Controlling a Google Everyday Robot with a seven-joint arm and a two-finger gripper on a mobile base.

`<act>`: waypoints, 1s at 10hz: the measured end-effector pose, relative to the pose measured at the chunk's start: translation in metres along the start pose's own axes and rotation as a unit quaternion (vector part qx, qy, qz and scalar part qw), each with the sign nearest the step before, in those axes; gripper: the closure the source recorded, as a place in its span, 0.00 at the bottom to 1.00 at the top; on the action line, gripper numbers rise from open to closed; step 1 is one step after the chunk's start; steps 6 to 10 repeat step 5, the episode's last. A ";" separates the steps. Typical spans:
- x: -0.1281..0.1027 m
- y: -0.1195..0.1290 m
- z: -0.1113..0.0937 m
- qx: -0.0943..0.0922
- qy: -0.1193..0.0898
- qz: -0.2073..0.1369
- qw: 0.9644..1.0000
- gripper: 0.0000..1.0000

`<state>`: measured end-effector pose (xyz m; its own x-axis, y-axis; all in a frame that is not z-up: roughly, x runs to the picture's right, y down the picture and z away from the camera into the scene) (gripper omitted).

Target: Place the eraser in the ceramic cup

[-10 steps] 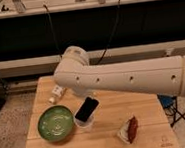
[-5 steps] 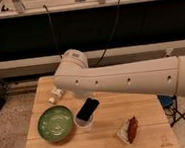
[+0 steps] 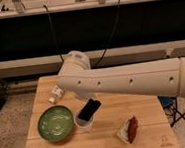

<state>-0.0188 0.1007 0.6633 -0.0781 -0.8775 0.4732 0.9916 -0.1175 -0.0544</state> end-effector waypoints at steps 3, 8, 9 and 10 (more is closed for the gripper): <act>0.000 -0.003 -0.003 0.010 0.000 -0.002 1.000 0.20; 0.003 0.005 -0.013 0.039 0.010 0.003 0.999 0.28; 0.003 0.005 -0.013 0.039 0.010 0.003 0.999 0.28; 0.003 0.005 -0.013 0.039 0.010 0.003 0.999 0.28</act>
